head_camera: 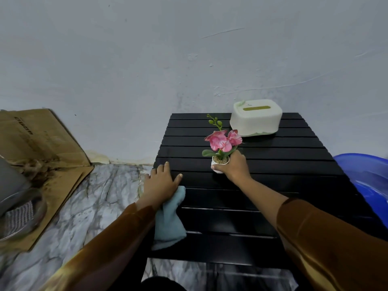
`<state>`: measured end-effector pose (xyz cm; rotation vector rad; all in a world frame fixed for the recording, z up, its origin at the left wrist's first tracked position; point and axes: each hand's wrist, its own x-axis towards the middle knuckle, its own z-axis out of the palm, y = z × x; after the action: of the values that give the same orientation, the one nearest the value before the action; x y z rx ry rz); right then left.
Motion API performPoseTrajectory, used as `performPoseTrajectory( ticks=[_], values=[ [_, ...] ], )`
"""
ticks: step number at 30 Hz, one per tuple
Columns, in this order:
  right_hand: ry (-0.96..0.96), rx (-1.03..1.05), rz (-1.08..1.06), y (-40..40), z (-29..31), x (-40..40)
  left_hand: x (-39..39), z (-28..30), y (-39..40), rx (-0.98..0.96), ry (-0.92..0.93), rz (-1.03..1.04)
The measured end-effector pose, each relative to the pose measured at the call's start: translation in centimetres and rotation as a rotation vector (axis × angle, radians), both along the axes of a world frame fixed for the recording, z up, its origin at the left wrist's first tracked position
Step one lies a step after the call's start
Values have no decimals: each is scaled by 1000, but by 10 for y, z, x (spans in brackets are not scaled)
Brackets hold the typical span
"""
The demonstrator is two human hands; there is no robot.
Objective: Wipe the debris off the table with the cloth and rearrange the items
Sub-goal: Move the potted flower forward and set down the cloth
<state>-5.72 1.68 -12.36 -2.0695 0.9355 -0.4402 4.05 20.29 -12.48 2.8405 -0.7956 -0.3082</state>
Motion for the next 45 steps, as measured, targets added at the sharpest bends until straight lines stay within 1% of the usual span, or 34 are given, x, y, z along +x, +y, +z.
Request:
performPoseTrajectory(
  ticks=[3, 6, 12, 19, 28, 30, 35, 38, 41, 45],
  values=[
    [4, 32, -13, 12, -6, -8, -11, -2, 10, 81, -29, -14],
    [13, 23, -8, 22, -10, -12, -17, -1, 18, 119, -30, 10],
    [28, -21, 3, 37, -12, -17, -23, -5, 22, 86, 57, 38],
    [7, -42, -24, 39, -12, -14, -23, -9, 21, 66, 55, 41],
    [34, -65, -19, 38, -12, -15, -20, -13, 21, 73, 92, 30],
    [40, -71, -8, 35, -11, -21, -20, -12, 21, 55, 59, 15],
    [5, -43, 22, 20, -7, -49, -35, -5, 16, -116, -236, -94],
    [21, -17, 38, 6, -3, -72, -55, 5, 4, -140, -274, -160],
    [56, -6, 37, -11, 2, -99, -80, 14, -16, -184, -205, -247],
    [88, 2, 37, -40, 10, -130, -114, 20, -56, -251, -32, -263]
  ],
)
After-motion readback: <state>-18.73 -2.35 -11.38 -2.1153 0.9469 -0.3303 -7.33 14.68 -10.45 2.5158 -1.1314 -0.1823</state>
